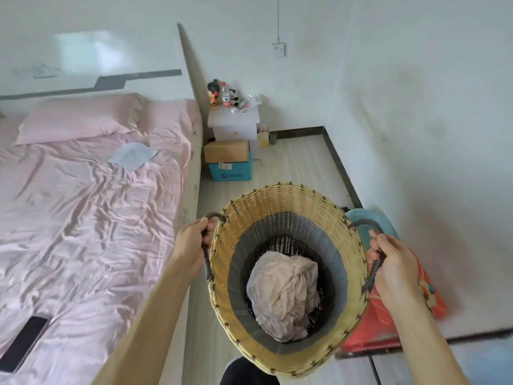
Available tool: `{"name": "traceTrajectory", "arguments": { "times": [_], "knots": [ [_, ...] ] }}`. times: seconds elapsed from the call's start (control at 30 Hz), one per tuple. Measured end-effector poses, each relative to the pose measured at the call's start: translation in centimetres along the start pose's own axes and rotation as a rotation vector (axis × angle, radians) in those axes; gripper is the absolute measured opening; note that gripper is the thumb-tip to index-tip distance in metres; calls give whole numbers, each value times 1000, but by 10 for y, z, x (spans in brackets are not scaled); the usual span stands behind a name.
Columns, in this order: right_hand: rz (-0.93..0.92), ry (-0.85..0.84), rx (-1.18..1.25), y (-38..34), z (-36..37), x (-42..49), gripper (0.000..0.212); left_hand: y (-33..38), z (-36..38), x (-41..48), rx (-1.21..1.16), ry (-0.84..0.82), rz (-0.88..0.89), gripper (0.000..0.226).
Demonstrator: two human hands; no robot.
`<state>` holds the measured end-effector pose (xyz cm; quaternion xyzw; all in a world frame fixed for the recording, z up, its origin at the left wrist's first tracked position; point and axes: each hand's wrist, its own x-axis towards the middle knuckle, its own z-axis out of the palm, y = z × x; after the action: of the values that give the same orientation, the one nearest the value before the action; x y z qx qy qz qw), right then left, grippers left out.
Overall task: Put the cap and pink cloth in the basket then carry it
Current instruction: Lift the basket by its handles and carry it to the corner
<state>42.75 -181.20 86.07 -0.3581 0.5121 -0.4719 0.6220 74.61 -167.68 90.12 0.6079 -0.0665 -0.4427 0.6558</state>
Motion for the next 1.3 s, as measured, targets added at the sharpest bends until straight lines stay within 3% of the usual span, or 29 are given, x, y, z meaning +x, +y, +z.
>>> {"name": "traceTrajectory", "arguments": {
  "times": [0.4,0.5,1.03,1.3],
  "knots": [
    [13,144,-30,-47,147,266,20,110,130,320,135,-63,-47,23],
    [-1,169,17,-67,168,325,19,135,179,379,140,-129,-36,24],
    [8,212,54,-183,264,723,24,230,445,706,128,-138,-65,26],
    [53,262,-33,-201,304,923,22,231,550,896,179,-173,-142,25]
  ]
}}
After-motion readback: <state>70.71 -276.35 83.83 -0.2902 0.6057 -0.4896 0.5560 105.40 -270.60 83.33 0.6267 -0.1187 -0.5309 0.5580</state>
